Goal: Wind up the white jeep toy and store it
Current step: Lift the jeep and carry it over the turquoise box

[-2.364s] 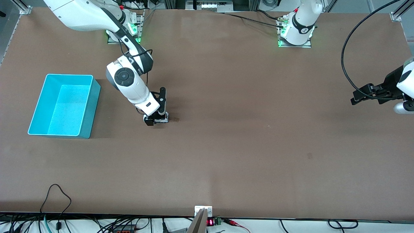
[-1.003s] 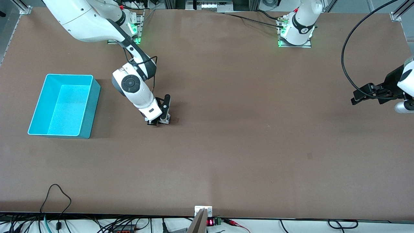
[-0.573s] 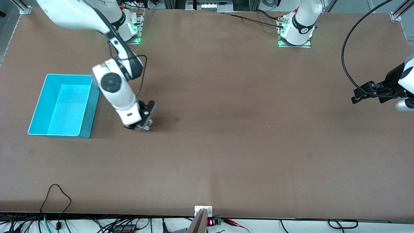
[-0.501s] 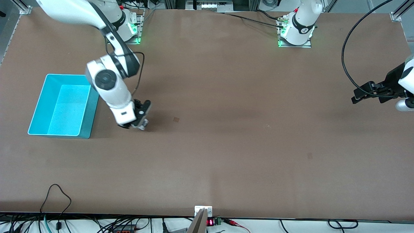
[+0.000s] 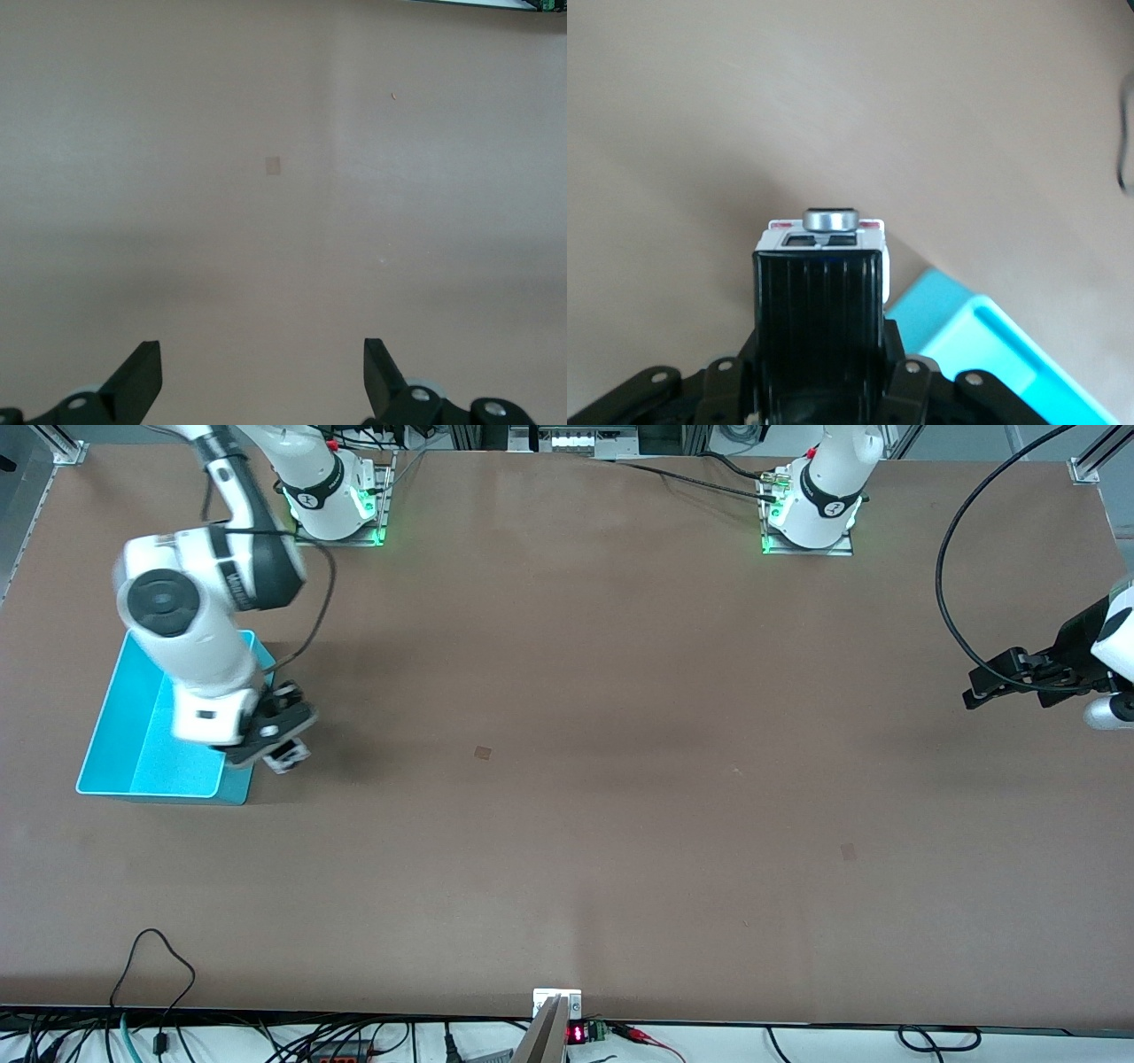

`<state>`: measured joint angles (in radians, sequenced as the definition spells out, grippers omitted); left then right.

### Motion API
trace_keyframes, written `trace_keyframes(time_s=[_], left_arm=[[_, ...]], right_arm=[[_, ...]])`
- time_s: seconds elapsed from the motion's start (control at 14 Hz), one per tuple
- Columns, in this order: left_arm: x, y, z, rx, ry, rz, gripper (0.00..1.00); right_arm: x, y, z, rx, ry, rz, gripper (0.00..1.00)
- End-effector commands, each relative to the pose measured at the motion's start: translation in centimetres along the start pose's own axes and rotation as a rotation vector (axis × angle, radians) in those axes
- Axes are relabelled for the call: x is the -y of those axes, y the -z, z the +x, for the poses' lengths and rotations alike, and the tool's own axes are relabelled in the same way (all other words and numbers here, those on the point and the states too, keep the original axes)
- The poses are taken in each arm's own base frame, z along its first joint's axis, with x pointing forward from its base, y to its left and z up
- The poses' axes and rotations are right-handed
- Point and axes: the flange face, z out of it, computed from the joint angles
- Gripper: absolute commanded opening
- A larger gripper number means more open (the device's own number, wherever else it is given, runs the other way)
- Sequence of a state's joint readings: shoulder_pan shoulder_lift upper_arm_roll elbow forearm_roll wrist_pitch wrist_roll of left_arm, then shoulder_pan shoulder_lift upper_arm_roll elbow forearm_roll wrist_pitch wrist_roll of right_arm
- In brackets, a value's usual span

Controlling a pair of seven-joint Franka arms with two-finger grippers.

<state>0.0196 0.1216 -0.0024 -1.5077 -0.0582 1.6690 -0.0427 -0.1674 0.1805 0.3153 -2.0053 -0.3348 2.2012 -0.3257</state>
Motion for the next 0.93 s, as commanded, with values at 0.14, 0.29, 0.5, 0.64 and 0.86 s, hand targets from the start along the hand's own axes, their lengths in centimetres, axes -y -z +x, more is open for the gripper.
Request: trace_keyframes(time_s=[0.14, 0.29, 0.5, 0.64, 0.86], left_arm=[[-0.7, 0.4, -0.7, 0.017, -0.023, 0.008, 1.0], [-0.7, 0.3, -0.7, 0.019, -0.023, 0.008, 1.0], [-0.7, 0.2, -0.7, 0.022, -0.022, 0.008, 1.0], [-0.7, 0.2, -0.7, 0.022, -0.022, 0.008, 1.0], [-0.8, 0.3, -0.8, 0.022, -0.024, 0.006, 1.0]], right_arm=[[-3.2, -0.1, -3.8, 0.074, -0.305, 0.011, 0.02], [-5.1, -1.0, -5.6, 0.097, -0.403, 0.052, 0.02], [-8.3, -2.5, -9.1, 0.142, -0.509, 0.078, 0.02], [-9.8, -3.1, -11.1, 0.183, -0.578, 0.089, 0.02], [-11.3, -4.4, -13.1, 0.206, -0.628, 0.108, 0.05]])
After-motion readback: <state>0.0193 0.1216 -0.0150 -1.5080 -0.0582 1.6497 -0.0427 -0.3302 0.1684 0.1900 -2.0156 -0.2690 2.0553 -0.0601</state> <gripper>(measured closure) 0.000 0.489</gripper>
